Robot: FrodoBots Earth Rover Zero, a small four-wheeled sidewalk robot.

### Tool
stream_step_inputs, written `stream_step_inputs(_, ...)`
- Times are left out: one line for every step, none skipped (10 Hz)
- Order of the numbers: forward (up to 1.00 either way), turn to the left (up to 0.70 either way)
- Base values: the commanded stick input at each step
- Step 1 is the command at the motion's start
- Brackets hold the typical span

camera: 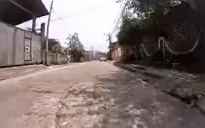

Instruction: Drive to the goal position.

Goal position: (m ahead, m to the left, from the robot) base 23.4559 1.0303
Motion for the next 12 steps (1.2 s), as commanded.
stream_step_inputs(0.7, 0.0)
stream_step_inputs(0.7, 0.0)
stream_step_inputs(0.7, 0.0)
stream_step_inputs(0.7, 0.0)
stream_step_inputs(0.7, 0.0)
stream_step_inputs(0.7, 0.0)
stream_step_inputs(0.7, 0.0)
stream_step_inputs(0.7, 0.0)
stream_step_inputs(0.7, 0.0)
stream_step_inputs(0.7, 0.0)
stream_step_inputs(0.7, 0.0)
stream_step_inputs(0.7, 0.0)
